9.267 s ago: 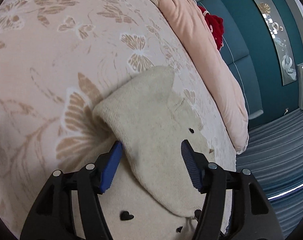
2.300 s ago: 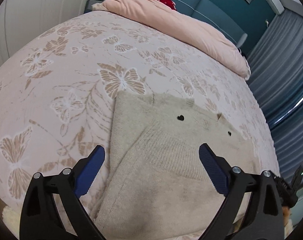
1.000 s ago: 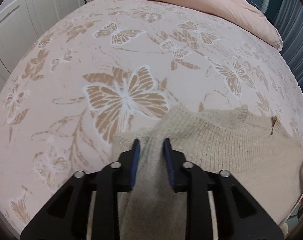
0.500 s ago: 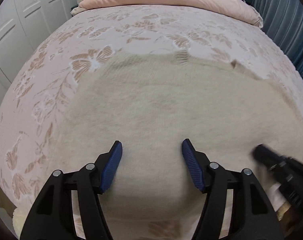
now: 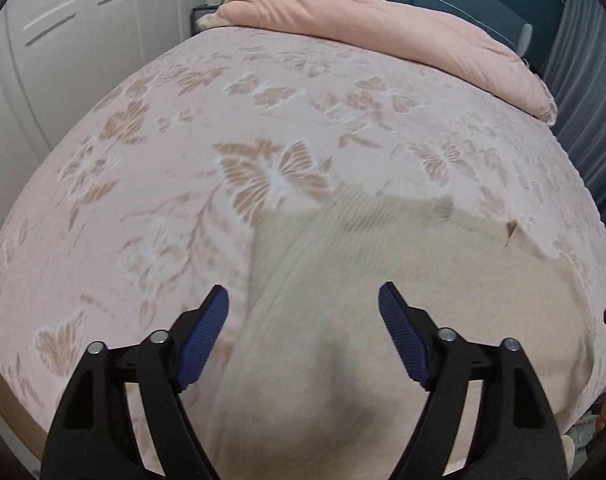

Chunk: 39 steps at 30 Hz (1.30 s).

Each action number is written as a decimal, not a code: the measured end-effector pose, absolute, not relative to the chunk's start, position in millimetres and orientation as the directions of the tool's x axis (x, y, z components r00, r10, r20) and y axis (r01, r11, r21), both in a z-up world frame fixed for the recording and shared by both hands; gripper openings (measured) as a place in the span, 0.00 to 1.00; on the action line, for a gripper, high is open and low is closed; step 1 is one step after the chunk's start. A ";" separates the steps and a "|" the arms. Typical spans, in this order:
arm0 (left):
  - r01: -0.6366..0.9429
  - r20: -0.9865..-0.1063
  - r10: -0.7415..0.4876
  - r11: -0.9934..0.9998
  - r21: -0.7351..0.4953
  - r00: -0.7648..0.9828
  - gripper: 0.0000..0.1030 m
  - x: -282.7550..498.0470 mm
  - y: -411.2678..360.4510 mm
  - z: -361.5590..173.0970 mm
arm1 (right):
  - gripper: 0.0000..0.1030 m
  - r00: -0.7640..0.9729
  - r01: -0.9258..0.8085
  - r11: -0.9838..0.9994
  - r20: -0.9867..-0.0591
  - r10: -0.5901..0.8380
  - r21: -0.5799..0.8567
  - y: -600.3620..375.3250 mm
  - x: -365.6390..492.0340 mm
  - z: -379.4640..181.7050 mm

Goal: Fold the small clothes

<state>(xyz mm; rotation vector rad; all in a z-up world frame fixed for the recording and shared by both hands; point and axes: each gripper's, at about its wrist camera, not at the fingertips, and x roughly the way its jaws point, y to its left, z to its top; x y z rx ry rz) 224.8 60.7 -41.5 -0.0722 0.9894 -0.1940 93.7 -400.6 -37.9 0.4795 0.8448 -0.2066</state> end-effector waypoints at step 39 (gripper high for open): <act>0.123 -0.876 -0.090 0.992 -0.036 0.474 0.30 246.8 31.0 -94.3 | 0.02 0.548 0.345 0.873 -0.829 0.111 0.345 -339.4 112.6 -91.8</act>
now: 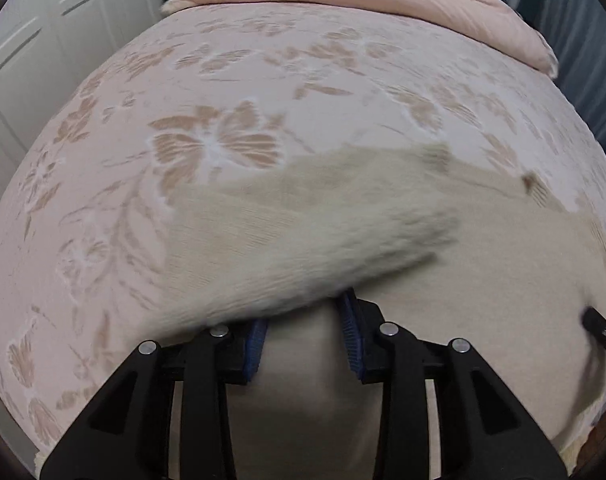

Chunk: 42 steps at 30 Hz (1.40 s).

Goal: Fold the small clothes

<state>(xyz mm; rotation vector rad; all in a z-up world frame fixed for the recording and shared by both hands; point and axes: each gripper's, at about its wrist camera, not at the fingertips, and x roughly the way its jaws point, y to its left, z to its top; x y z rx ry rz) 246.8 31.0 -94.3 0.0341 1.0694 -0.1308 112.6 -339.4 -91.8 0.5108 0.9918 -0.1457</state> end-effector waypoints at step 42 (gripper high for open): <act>0.025 -0.903 -0.122 0.992 -0.122 0.411 0.79 180.2 92.9 -82.5 | 0.56 0.506 0.530 0.780 -0.862 0.023 0.332 -412.0 19.1 -91.1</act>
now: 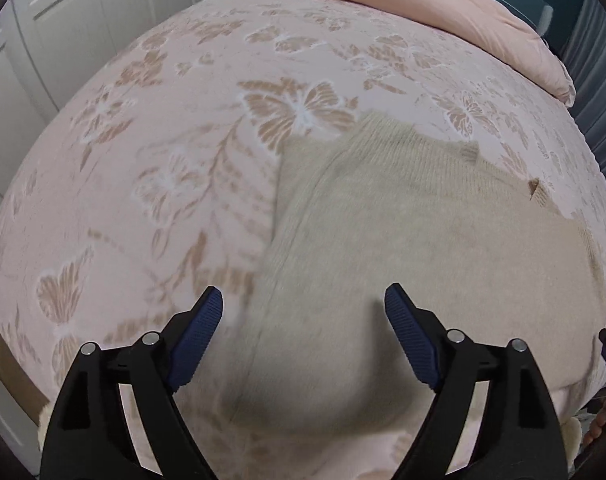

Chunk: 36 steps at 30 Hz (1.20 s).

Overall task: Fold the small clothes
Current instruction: 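Release and regrasp the folded sweater edge with both grippers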

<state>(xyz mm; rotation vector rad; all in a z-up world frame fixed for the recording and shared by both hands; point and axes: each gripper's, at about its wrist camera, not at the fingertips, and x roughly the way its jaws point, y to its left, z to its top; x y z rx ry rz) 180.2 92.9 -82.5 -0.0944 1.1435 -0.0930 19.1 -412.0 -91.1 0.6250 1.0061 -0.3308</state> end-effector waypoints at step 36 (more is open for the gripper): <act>0.077 -0.891 -0.235 0.972 -0.223 0.389 0.26 166.4 67.1 -66.7 | 0.11 0.457 0.349 0.912 -0.889 0.036 0.216 -349.7 114.1 -81.4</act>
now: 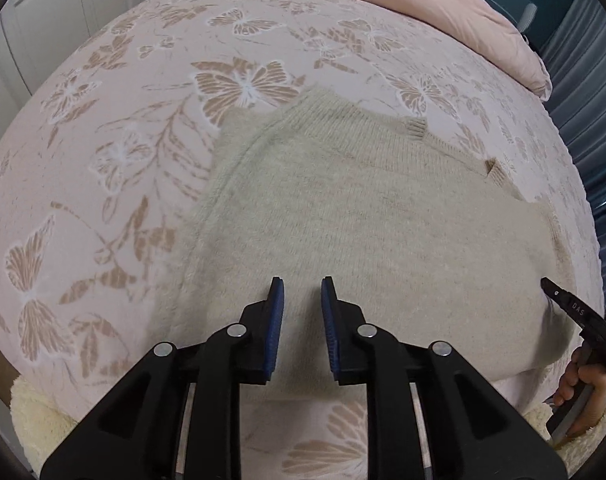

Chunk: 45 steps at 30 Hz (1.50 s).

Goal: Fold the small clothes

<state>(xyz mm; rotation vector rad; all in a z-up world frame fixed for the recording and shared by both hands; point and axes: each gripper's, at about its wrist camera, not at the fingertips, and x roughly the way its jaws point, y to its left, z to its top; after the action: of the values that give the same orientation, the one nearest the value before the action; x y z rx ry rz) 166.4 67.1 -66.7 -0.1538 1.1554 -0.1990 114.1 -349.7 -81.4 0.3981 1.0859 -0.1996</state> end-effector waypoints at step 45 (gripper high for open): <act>0.678 -0.750 -0.546 0.712 -0.181 0.374 0.84 40.9 -197.6 -20.5 | 0.74 0.652 0.307 0.734 -0.696 0.300 0.605 -441.1 -11.5 -36.1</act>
<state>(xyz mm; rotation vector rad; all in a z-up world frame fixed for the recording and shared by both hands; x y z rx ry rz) 40.9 -197.6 -20.5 0.1675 0.8900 -0.7887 -11.5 -441.1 -36.1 0.7723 0.8835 -0.0044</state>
